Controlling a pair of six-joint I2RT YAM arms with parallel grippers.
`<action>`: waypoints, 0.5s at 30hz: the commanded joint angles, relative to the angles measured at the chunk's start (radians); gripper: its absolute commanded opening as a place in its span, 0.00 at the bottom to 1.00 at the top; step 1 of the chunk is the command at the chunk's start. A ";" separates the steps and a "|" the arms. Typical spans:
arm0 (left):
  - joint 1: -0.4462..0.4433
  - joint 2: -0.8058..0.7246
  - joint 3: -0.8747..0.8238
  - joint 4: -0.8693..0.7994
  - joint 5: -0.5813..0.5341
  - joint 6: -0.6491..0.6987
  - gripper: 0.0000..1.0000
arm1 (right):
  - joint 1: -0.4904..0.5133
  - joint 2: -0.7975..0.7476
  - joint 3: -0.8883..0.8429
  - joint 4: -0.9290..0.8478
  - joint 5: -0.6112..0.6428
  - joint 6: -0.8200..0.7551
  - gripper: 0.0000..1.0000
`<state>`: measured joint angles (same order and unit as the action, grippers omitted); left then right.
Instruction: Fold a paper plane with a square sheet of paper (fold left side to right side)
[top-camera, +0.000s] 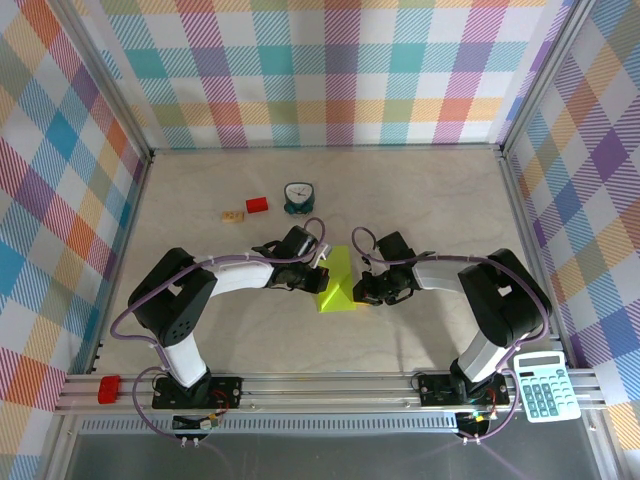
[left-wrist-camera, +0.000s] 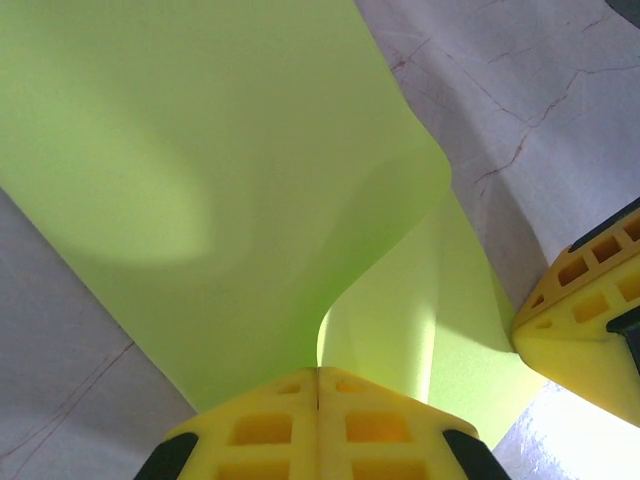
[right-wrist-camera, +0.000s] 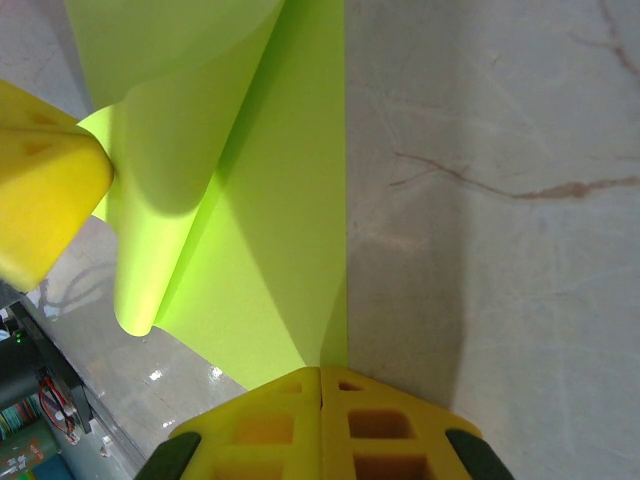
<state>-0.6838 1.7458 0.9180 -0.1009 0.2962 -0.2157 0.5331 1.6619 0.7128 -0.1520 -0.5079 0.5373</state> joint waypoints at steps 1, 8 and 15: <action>0.018 0.008 0.018 0.012 -0.024 0.006 0.00 | 0.018 0.056 -0.016 -0.080 0.082 -0.016 0.00; 0.021 0.003 0.013 0.007 -0.041 0.007 0.00 | 0.018 0.059 -0.012 -0.084 0.085 -0.022 0.00; 0.023 0.008 0.013 0.009 -0.051 0.007 0.00 | 0.018 0.059 -0.009 -0.087 0.085 -0.021 0.00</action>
<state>-0.6781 1.7458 0.9180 -0.0994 0.2596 -0.2157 0.5385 1.6707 0.7223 -0.1558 -0.5083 0.5369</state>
